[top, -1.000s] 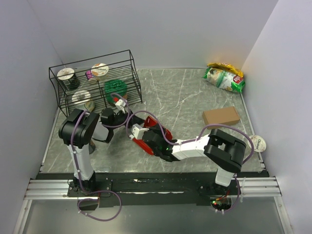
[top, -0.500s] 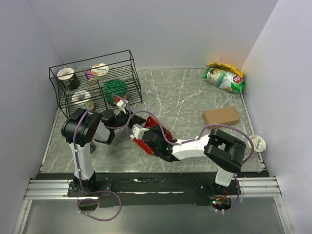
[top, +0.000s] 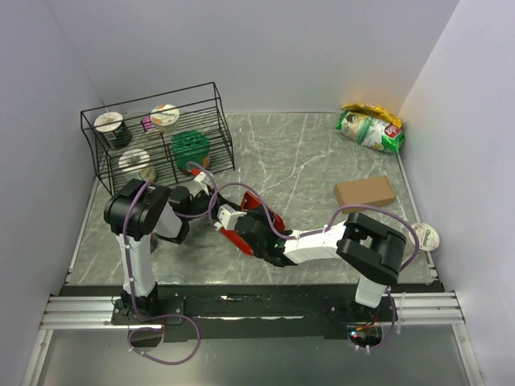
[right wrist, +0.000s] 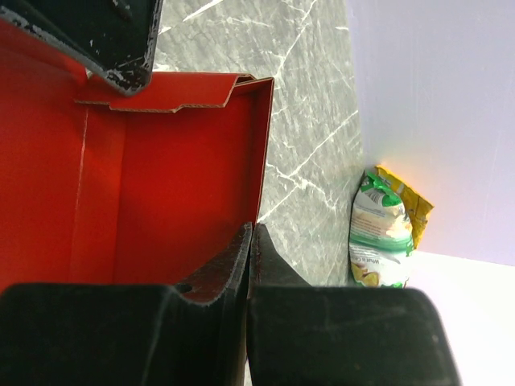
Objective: Fold the paper box
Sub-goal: Fold the paper box at the center of the board.
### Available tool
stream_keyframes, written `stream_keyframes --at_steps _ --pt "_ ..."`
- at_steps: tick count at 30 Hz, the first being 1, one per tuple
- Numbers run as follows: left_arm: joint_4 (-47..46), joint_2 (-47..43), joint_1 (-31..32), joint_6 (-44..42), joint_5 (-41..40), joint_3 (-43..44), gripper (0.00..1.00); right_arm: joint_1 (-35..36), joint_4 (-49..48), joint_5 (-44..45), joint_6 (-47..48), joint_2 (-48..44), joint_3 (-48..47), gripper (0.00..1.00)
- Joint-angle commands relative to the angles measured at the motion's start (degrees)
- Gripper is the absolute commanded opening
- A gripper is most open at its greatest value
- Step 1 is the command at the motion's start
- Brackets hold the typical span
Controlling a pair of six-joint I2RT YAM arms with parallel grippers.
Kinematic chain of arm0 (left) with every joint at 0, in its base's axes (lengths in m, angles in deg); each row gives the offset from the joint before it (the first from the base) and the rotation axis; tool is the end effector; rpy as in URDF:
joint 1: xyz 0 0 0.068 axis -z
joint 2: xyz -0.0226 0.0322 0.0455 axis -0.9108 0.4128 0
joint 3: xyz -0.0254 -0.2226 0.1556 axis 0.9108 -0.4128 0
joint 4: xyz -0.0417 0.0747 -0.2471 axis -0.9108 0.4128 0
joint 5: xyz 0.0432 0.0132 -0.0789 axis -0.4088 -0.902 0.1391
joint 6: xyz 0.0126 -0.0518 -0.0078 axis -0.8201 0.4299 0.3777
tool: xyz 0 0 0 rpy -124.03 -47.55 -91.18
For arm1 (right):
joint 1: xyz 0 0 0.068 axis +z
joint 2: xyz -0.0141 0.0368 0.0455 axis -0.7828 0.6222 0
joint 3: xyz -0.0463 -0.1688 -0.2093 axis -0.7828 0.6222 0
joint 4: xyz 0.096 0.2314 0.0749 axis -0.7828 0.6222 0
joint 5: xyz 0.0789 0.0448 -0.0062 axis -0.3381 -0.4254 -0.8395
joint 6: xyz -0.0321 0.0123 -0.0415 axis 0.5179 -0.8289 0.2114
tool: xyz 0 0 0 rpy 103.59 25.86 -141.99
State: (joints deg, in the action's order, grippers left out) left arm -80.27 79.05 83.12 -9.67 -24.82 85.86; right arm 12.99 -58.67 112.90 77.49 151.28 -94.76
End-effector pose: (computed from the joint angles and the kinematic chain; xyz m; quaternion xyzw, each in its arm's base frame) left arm 0.2887 -0.1163 0.0942 0.1232 0.7445 -0.5126 0.4095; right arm 0.1697 0.2968 0.1643 -0.5420 0.6201 -0.2554 0.5065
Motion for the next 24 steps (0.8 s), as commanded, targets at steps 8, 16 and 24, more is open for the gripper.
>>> stream_keyframes --at_steps 8,16,24 --pt "-13.3 1.81 1.22 -0.86 1.36 2.58 0.53 0.35 1.5 -3.17 -2.43 0.49 -1.81 0.0" --pt "-11.72 1.37 1.58 -2.62 0.74 4.78 0.52 0.35 1.5 -3.52 -2.43 0.49 -1.81 0.0" --pt "-10.5 1.81 2.28 -4.37 0.65 6.89 0.52 0.53 2.29 -4.4 -3.13 0.4 -2.16 0.0"
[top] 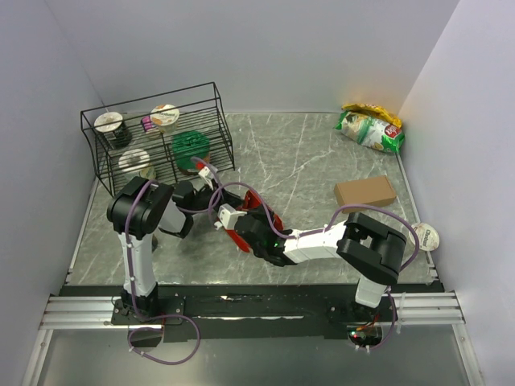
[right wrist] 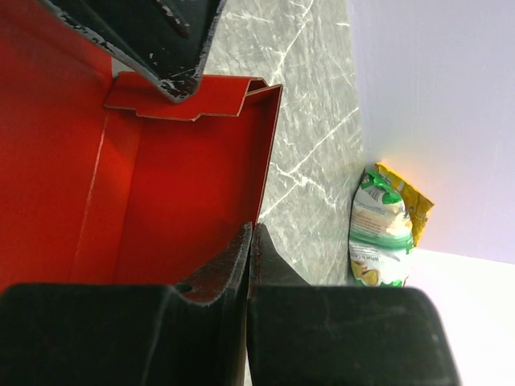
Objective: Fold the paper box
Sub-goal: Fold the paper box at the center of the board.
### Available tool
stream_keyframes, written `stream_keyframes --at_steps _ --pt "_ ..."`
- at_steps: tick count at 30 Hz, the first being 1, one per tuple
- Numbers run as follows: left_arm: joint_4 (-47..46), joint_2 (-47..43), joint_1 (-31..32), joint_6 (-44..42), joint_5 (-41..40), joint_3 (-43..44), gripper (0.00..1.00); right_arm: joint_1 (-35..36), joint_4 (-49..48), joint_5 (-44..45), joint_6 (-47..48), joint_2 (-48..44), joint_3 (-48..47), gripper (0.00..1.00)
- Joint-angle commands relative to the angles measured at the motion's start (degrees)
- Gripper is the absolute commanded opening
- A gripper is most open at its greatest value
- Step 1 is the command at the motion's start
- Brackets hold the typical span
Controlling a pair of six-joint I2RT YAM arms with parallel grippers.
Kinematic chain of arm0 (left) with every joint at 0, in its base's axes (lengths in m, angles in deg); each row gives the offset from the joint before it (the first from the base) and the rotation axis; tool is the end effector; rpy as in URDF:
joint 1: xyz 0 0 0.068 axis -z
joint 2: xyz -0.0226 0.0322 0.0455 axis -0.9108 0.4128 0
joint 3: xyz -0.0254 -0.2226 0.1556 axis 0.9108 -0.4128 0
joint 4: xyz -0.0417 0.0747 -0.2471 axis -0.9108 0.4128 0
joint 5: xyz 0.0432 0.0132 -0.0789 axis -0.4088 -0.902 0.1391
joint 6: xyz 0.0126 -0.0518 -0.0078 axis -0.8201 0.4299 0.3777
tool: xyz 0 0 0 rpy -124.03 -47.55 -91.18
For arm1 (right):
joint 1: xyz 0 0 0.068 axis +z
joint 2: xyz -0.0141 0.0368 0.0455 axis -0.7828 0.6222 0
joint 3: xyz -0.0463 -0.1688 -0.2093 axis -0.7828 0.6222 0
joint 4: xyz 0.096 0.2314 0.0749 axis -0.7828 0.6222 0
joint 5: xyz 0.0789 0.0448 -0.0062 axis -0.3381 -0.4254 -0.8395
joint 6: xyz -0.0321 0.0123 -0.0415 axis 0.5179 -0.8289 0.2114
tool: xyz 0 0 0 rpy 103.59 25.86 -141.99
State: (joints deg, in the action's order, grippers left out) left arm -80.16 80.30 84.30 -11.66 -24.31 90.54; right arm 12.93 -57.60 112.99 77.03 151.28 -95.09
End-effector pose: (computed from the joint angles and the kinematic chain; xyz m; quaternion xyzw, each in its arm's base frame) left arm 0.3052 -0.1289 0.1026 0.1567 0.7236 -0.5148 0.4323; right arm 0.1701 0.2968 0.1644 -0.5424 0.6226 -0.2564 0.5025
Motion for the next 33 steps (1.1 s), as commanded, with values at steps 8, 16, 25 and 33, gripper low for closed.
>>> stream_keyframes --at_steps 8,16,25,33 --pt "-12.62 2.32 1.45 -2.74 2.87 4.06 0.52 0.51 1.48 -5.28 -3.12 0.4 -1.66 0.0" --pt "-12.8 2.85 2.15 -3.18 3.93 5.73 0.5 0.42 1.04 -6.07 -3.2 0.14 -1.31 0.0" --pt "-9.63 3.37 3.12 -3.44 4.81 8.89 0.5 0.42 0.96 -6.78 -3.29 0.05 -1.22 0.0" --pt "-10.6 4.34 3.47 -2.39 6.04 9.33 0.56 0.51 0.87 -7.13 -3.73 0.14 -0.87 0.0"
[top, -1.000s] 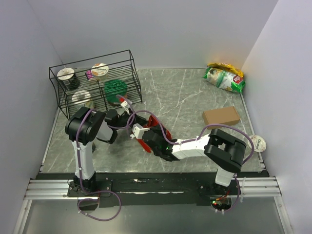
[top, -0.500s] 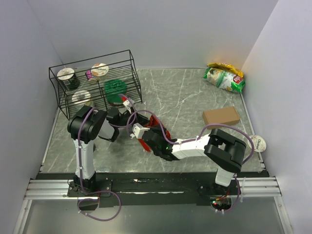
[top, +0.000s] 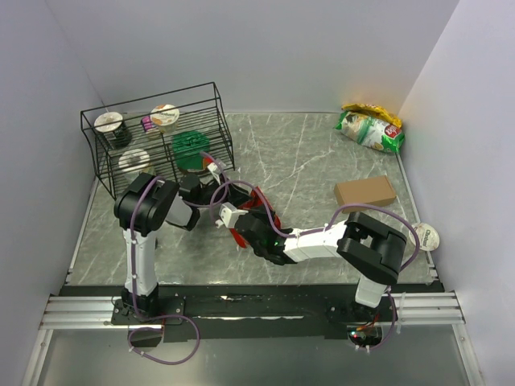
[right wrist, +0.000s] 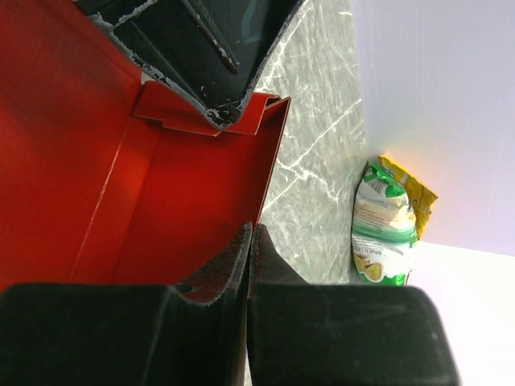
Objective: Fold the paper box
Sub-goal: Fold the paper box at the center of the board.
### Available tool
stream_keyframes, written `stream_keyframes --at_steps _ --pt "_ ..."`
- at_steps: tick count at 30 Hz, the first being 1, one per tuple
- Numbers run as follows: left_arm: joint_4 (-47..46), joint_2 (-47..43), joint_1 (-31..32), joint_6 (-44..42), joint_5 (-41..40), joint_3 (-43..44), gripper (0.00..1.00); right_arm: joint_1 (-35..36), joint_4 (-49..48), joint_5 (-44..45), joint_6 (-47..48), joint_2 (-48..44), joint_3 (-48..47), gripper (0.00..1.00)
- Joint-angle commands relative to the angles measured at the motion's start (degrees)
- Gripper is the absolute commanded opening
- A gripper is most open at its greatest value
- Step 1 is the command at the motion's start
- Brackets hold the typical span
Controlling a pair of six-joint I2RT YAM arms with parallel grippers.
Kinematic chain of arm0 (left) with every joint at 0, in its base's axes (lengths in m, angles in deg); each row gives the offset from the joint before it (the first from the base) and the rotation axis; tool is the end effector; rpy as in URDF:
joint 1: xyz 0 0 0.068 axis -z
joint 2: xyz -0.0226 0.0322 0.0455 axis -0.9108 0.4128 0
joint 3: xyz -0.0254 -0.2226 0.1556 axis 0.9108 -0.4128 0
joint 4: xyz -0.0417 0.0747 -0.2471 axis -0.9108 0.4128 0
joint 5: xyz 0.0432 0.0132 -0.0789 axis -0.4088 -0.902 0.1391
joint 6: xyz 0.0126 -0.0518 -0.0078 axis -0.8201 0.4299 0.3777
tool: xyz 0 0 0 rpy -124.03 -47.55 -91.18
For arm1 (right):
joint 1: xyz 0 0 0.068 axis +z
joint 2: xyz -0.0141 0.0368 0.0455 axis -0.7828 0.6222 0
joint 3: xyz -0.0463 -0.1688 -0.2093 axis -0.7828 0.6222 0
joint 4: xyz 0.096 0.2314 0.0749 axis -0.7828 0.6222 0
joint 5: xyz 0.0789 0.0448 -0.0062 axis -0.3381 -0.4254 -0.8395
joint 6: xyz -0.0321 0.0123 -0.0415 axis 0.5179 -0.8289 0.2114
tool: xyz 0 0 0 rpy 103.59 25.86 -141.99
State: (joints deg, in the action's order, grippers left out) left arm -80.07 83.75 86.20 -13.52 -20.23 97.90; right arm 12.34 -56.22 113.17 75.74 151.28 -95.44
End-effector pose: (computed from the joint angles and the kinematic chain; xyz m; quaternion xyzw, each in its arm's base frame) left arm 0.3269 -0.1506 0.1088 0.2145 0.6901 -0.5350 0.4376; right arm 0.1732 0.2950 0.1641 -0.5363 0.6316 -0.2576 0.4972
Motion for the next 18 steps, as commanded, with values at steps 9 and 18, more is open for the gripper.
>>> stream_keyframes --at_steps 9,18 --pt "-7.36 1.68 2.18 -0.61 1.78 4.25 0.53 1.01 -0.42 -7.74 -2.79 -0.39 -0.43 0.0" --pt "1.87 -0.43 3.94 -5.1 -5.51 5.22 0.65 0.92 0.37 -8.18 -3.32 -0.74 -0.78 0.0"
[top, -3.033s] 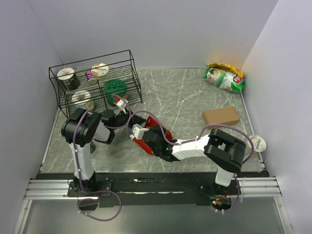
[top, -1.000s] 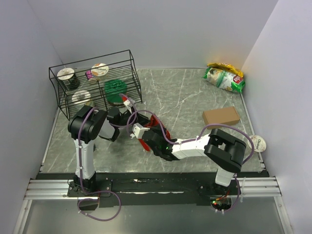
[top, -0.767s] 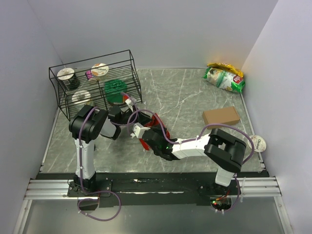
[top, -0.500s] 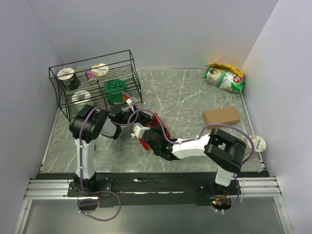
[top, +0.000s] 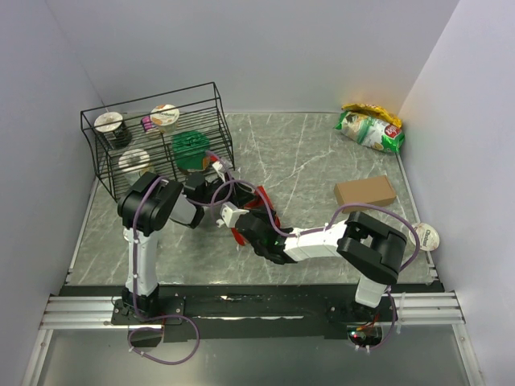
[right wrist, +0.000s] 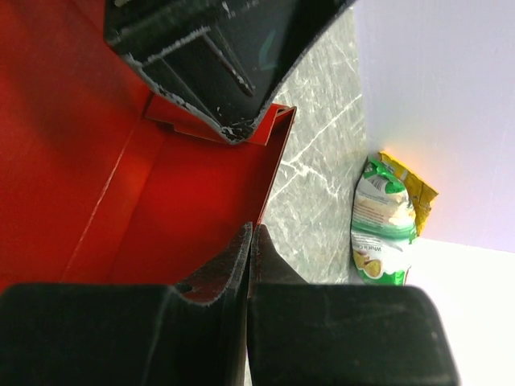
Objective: Fold the paper box
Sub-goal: Fold the paper box at the center of the board.
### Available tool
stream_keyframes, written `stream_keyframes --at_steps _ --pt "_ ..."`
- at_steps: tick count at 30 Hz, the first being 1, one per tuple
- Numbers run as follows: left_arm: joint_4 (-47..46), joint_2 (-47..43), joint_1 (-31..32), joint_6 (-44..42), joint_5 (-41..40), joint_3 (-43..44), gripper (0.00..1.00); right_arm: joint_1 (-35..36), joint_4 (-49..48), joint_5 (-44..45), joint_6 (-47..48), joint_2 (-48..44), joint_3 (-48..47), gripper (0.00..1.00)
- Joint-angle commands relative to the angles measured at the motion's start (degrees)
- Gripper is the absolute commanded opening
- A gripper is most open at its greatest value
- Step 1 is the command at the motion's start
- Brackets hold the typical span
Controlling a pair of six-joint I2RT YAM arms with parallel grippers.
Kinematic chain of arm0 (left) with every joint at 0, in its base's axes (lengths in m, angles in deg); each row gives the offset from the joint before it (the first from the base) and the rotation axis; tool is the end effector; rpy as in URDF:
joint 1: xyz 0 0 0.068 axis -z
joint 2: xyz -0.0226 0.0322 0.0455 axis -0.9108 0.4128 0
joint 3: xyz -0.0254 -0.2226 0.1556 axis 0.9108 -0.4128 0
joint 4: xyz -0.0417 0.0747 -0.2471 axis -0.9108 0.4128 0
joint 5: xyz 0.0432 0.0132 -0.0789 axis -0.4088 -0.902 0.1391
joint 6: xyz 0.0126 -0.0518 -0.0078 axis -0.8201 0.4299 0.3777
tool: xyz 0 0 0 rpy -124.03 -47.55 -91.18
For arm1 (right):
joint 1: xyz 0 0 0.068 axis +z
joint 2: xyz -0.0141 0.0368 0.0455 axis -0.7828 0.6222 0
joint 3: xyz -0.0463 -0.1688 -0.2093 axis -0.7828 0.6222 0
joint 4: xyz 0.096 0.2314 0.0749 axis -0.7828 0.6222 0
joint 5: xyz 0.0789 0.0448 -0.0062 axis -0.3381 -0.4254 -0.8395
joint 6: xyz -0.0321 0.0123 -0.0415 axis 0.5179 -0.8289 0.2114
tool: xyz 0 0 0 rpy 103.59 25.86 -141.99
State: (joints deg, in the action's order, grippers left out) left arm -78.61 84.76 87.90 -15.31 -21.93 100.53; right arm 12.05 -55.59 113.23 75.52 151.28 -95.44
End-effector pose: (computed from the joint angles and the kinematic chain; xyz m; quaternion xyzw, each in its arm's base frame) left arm 0.3329 -0.1638 0.1099 0.2263 0.6861 -0.5275 0.4469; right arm 0.1745 0.2935 0.1632 -0.5363 0.6340 -0.2601 0.4928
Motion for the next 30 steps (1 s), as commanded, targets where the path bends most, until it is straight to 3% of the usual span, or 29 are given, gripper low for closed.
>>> stream_keyframes --at_steps 1,6,14,20,30 --pt "0.59 -1.35 2.33 -3.39 -3.64 2.77 0.67 1.29 -0.27 -8.25 -3.02 -0.91 -0.78 0.0" --pt "-0.11 -0.65 2.41 -2.78 -1.8 3.56 0.68 1.21 -0.62 -8.34 -3.1 -0.83 -0.43 0.0" --pt "-4.5 2.17 2.94 0.91 3.21 5.67 0.5 1.29 -0.71 -8.69 -3.63 -1.09 -0.26 0.0" --pt "-2.22 2.34 3.56 -0.05 3.04 6.81 0.37 1.29 -0.88 -8.69 -3.72 -1.09 -0.26 0.0" --pt "-4.67 -2.05 4.61 -2.17 -8.11 -1.17 0.25 0.86 -1.15 -8.86 -4.33 -1.44 -0.43 0.0"
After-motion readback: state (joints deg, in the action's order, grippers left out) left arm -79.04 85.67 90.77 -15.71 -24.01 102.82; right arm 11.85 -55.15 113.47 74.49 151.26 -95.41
